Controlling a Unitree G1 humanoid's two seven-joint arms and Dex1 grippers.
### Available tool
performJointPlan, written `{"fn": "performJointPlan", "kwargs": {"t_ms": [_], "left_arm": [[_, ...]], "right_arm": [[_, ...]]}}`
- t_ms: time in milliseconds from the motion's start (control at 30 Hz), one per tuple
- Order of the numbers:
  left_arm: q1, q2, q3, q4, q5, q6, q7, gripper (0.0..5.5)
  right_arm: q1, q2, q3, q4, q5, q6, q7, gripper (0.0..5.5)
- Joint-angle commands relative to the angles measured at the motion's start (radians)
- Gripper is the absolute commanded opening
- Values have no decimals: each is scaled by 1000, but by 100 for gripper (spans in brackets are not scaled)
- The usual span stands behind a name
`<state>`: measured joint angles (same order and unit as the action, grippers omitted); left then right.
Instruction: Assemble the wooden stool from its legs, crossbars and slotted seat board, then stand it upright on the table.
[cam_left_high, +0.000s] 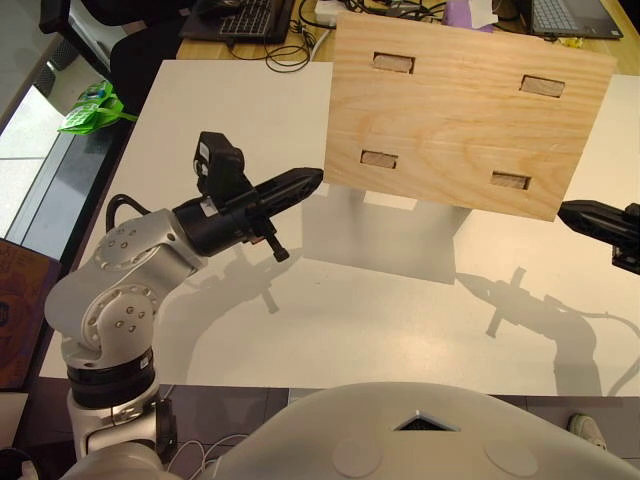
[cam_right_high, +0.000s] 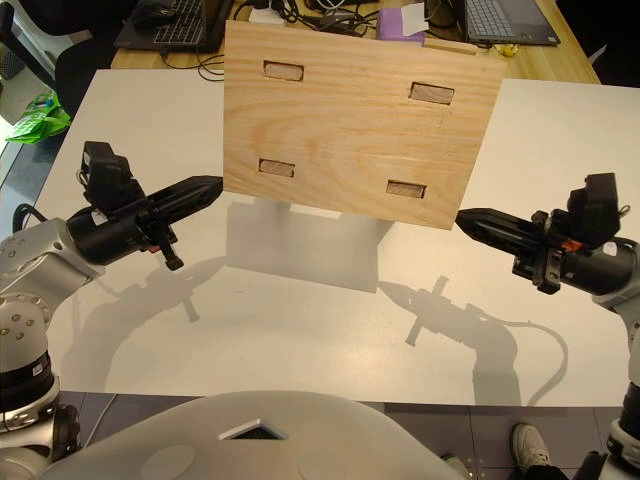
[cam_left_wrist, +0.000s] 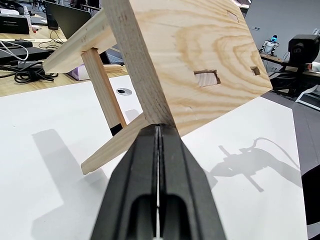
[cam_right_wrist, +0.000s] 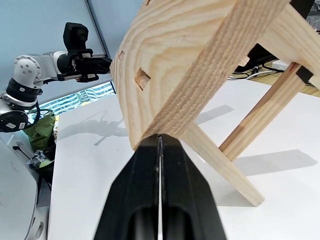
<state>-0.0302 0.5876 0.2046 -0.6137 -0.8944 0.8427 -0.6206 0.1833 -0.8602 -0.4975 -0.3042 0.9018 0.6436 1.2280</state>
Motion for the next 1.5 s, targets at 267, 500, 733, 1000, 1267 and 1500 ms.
{"fn": "performJointPlan", "kwargs": {"t_ms": [267,500,733,1000,1267,1500], "left_arm": [[-52,-25,-25,-13,-91,3,-19,3],[-104,-58,33,29,-203,10,64,3],[-68,-29,-27,57,-97,-8,102,3],[-17,-5,65,187,22,-115,94,93],[-44,-267,18,756,497,-717,312,123],[-298,-438,-29,1353,696,-1154,449,123]], "right_arm": [[-92,39,-21,-6,138,74,-63,0],[-98,55,-26,-2,166,93,-108,0],[-38,32,4,-19,105,79,-87,0],[-72,29,-67,157,0,-20,-116,0],[-207,412,107,582,-437,-546,-537,0],[-442,620,159,1256,-751,-1039,-1147,0]]}}
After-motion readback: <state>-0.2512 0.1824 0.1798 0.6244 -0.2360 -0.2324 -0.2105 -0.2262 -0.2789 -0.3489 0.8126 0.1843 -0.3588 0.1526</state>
